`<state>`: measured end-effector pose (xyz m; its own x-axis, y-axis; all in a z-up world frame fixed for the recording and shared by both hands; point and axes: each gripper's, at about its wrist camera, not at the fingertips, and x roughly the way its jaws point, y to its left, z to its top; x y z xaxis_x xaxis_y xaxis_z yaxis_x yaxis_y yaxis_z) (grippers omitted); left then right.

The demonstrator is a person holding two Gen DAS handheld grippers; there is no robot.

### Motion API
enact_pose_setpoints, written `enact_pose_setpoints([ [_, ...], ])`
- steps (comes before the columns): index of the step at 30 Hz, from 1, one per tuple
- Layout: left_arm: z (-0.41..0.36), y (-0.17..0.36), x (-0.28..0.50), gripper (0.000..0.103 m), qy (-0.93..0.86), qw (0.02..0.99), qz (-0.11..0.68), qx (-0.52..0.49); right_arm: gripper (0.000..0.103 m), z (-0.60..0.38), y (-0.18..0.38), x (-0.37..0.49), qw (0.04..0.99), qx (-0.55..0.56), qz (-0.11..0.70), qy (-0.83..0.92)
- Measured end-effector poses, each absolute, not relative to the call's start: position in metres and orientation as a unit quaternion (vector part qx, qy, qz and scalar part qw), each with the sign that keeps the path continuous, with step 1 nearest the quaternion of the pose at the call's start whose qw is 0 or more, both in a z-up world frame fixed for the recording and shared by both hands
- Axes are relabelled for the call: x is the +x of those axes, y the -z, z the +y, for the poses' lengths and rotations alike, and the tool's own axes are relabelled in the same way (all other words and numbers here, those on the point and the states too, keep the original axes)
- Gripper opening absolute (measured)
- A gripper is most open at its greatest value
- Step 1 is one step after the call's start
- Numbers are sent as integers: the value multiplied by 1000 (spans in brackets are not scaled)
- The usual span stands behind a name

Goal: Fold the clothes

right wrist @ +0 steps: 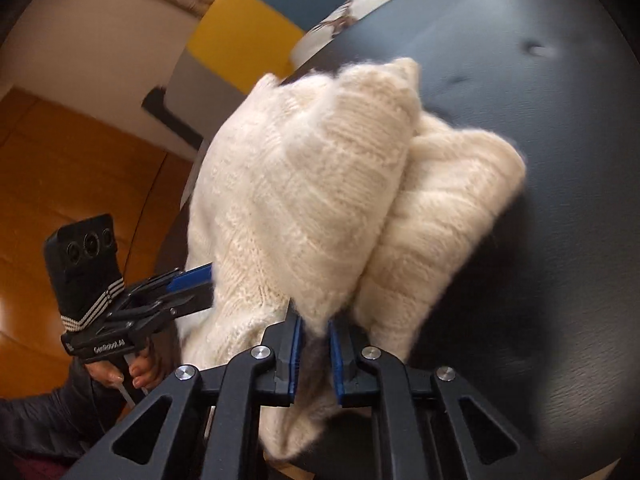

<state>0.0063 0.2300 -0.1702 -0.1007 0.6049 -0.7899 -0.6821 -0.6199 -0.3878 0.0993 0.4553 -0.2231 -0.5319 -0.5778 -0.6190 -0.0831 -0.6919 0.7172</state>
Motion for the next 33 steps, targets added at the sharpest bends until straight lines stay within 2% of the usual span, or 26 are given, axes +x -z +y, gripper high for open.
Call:
enact_pose_setpoints([
  [2, 206, 169, 5, 31, -739, 435, -5, -514, 21, 462, 220, 107, 153, 438, -392, 795],
  [3, 196, 164, 3, 31, -736, 439, -33, -514, 29, 468, 218, 113, 146, 426, -409, 794],
  [4, 185, 160, 0, 31, -732, 441, -62, -515, 31, 477, 216, 119, 135, 412, -425, 795],
  [5, 182, 154, 1, 31, -733, 447, -70, -508, 32, 485, 214, 124, 124, 398, -440, 795],
  [7, 180, 141, 5, 35, -736, 458, -77, -492, 41, 499, 215, 132, 117, 365, -474, 793],
  [8, 183, 136, 12, 38, -734, 472, -72, -482, 49, 505, 219, 131, 116, 356, -490, 787],
  [10, 193, 126, 27, 53, -728, 504, -58, -461, 52, 510, 231, 123, 124, 361, -513, 769],
  [13, 207, 123, 56, 54, -725, 524, 0, -448, 56, 510, 243, 105, 140, 378, -524, 750],
  [16, 211, 127, 76, 56, -724, 526, 36, -444, 55, 501, 240, 90, 154, 365, -523, 754],
  [19, 210, 131, 94, 56, -744, 515, 101, -413, 51, 487, 234, 76, 143, 392, -470, 778],
  [21, 216, 139, 105, 58, -749, 511, 154, -393, 27, 478, 227, 75, 133, 417, -425, 792],
  [26, 240, 172, 129, 61, -772, 463, 287, -329, 20, 460, 199, 74, 124, 432, -350, 822],
  [27, 242, 178, 130, 45, -776, 454, 300, -317, 19, 459, 193, 76, 122, 432, -338, 827],
  [28, 242, 177, 126, 18, -780, 453, 291, -319, 18, 459, 184, 78, 123, 425, -333, 833],
  [30, 240, 171, 116, 11, -787, 453, 261, -328, 14, 459, 160, 85, 133, 402, -321, 848],
  [33, 215, 138, 94, 10, -779, 494, 140, -359, 11, 462, 128, 80, 142, 367, -306, 867],
])
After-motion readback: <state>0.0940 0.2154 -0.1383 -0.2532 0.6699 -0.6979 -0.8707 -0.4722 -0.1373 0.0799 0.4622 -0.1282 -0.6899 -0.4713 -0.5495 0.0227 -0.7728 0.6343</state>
